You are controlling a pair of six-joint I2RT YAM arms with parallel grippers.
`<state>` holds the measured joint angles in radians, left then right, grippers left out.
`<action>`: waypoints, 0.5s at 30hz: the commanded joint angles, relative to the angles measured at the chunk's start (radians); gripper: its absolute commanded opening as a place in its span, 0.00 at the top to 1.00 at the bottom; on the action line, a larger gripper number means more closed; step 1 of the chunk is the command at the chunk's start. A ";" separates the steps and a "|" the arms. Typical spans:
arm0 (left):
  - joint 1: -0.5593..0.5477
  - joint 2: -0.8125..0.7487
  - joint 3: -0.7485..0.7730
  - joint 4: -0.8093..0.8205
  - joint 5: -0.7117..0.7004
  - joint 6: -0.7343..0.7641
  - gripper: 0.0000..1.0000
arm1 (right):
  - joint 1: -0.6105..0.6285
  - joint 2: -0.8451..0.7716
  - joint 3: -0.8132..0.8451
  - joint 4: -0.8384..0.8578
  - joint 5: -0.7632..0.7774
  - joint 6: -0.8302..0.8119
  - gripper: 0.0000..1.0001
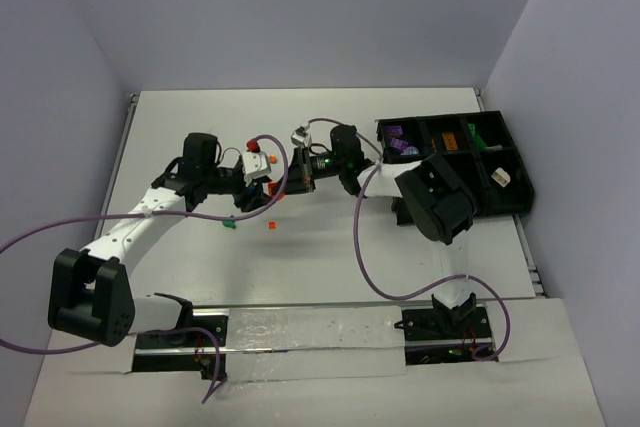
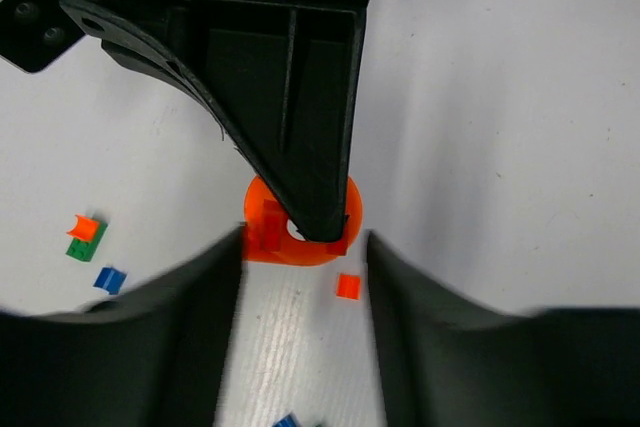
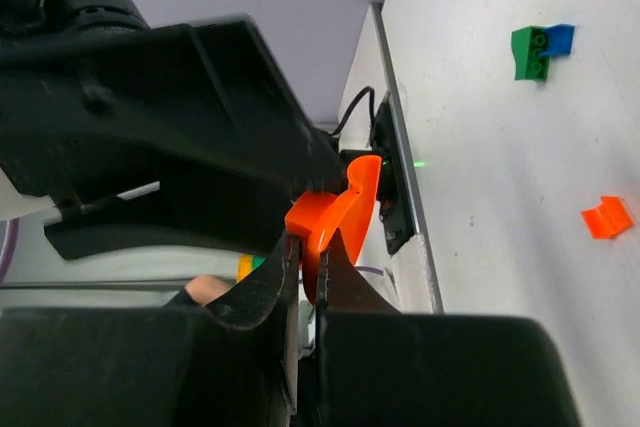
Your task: Sort the legos into containers by color
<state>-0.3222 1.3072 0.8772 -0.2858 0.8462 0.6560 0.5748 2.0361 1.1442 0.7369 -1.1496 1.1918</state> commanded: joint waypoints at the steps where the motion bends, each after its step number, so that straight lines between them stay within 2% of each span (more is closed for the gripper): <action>1: -0.005 -0.039 0.015 -0.010 -0.006 -0.036 0.17 | -0.044 -0.058 -0.002 0.031 -0.035 -0.027 1.00; 2: 0.004 -0.056 0.016 -0.024 -0.011 -0.040 0.05 | -0.068 -0.090 -0.007 0.021 -0.040 -0.036 1.00; 3: 0.010 -0.071 0.016 -0.046 -0.013 -0.048 0.01 | -0.115 -0.116 -0.020 -0.025 -0.042 -0.076 1.00; 5: 0.022 -0.099 0.014 -0.063 -0.020 -0.066 0.01 | -0.173 -0.171 -0.012 -0.180 -0.038 -0.196 1.00; 8: 0.038 -0.166 -0.001 -0.062 -0.078 -0.147 0.01 | -0.271 -0.312 0.094 -0.861 0.074 -0.779 1.00; 9: 0.038 -0.174 -0.003 -0.060 -0.094 -0.171 0.01 | -0.292 -0.340 0.121 -0.979 0.117 -0.894 1.00; 11: 0.039 -0.166 0.016 -0.088 -0.130 -0.221 0.01 | -0.369 -0.437 0.133 -1.162 0.242 -1.106 1.00; 15: 0.040 -0.136 0.043 -0.137 -0.212 -0.297 0.01 | -0.536 -0.546 0.102 -1.351 0.394 -1.298 1.00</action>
<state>-0.2870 1.1460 0.8796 -0.3560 0.7325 0.4713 0.1439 1.6025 1.2319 -0.2248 -0.9404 0.2908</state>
